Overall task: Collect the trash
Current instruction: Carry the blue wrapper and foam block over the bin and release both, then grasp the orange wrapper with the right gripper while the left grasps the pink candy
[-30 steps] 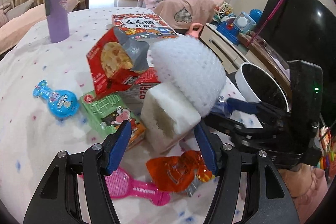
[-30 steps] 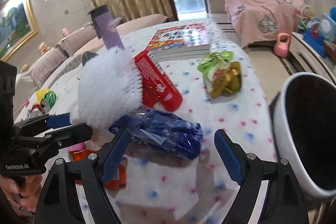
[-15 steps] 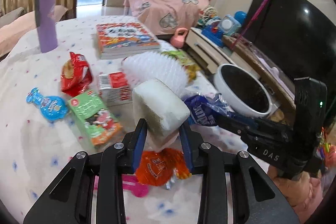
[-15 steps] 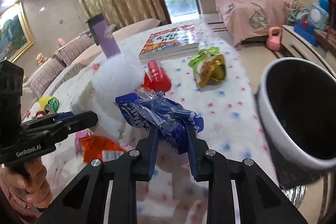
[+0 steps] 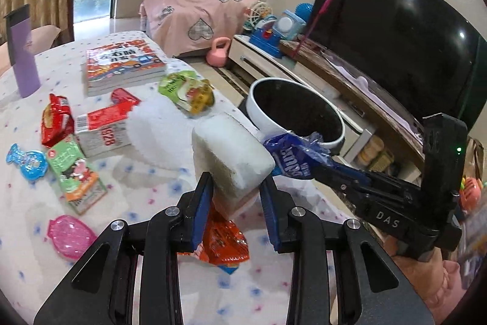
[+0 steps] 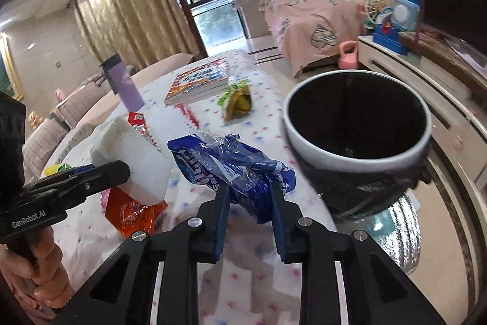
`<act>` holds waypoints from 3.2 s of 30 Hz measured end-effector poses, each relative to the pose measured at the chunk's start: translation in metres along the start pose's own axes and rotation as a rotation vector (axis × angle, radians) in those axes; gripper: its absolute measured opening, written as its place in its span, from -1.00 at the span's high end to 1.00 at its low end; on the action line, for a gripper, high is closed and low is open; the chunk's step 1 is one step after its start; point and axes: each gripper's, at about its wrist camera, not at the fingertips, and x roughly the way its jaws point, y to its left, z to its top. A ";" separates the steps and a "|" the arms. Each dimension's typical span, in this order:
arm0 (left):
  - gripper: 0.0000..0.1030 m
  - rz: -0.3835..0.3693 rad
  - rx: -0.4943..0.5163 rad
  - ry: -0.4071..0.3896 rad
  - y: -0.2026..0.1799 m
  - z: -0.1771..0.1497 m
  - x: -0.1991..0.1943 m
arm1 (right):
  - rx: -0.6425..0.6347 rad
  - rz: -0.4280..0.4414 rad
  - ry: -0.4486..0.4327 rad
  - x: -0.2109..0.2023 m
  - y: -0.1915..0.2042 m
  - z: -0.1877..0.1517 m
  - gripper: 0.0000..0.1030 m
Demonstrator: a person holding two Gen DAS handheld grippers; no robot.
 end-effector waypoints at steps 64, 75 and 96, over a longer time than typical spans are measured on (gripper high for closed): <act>-0.32 -0.073 0.123 0.092 -0.089 0.089 0.132 | 0.117 -0.211 0.017 0.016 -0.139 0.071 -0.06; -0.45 -0.085 0.065 0.049 -0.070 0.071 0.087 | 0.143 -0.183 -0.031 -0.006 -0.126 0.059 -0.43; -0.48 -0.004 -0.082 -0.001 0.012 0.010 0.001 | 0.190 -0.040 -0.061 -0.021 -0.043 0.005 -0.82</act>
